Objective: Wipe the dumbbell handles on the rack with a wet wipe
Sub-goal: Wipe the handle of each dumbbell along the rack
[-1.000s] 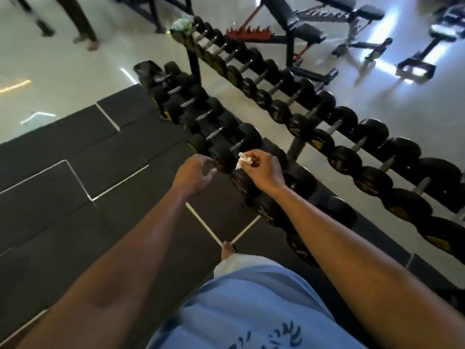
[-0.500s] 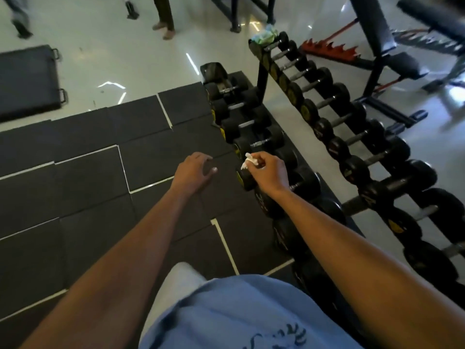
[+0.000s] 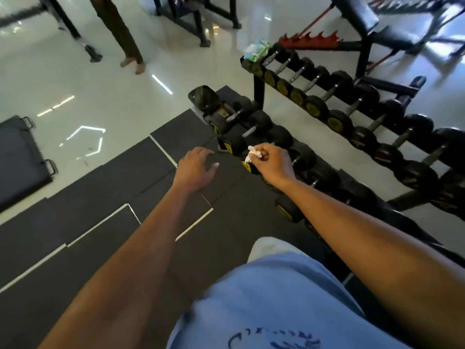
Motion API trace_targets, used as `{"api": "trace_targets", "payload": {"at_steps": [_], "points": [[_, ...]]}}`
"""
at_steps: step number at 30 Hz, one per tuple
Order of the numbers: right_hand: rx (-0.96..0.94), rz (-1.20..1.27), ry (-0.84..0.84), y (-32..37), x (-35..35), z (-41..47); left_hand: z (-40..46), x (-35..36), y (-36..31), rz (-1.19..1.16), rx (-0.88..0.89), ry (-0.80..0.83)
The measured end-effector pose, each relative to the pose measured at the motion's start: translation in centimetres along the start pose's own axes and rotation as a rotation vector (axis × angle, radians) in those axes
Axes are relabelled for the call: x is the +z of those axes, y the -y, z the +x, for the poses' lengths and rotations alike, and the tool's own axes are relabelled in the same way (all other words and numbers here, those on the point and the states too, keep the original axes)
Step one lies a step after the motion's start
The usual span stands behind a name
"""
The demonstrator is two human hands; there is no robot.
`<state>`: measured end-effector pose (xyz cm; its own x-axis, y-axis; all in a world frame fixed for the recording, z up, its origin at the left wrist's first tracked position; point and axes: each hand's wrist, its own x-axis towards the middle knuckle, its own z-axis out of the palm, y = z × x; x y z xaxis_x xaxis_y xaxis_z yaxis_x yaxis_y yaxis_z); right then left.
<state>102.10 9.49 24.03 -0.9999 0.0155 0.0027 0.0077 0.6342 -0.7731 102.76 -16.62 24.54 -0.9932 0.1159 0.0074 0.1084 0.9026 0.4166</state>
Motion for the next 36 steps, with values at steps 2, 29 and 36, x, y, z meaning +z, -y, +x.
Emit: {"api": "trace_targets", "payload": {"at_steps": [2, 29, 36], "points": [[0.015, -0.001, -0.020, 1.5, 2.2, 2.9, 3.3, -1.1, 2.9, 0.003, 0.018, 0.021], [0.478, 0.046, -0.464, 9.2, 21.9, 43.5, 55.3, -3.9, 24.7, 0.016, 0.451, 0.372], [0.698, 0.101, -0.588, 9.1, 25.2, 48.2, 63.8, -0.5, 26.5, 0.017, 0.577, 0.550]]}}
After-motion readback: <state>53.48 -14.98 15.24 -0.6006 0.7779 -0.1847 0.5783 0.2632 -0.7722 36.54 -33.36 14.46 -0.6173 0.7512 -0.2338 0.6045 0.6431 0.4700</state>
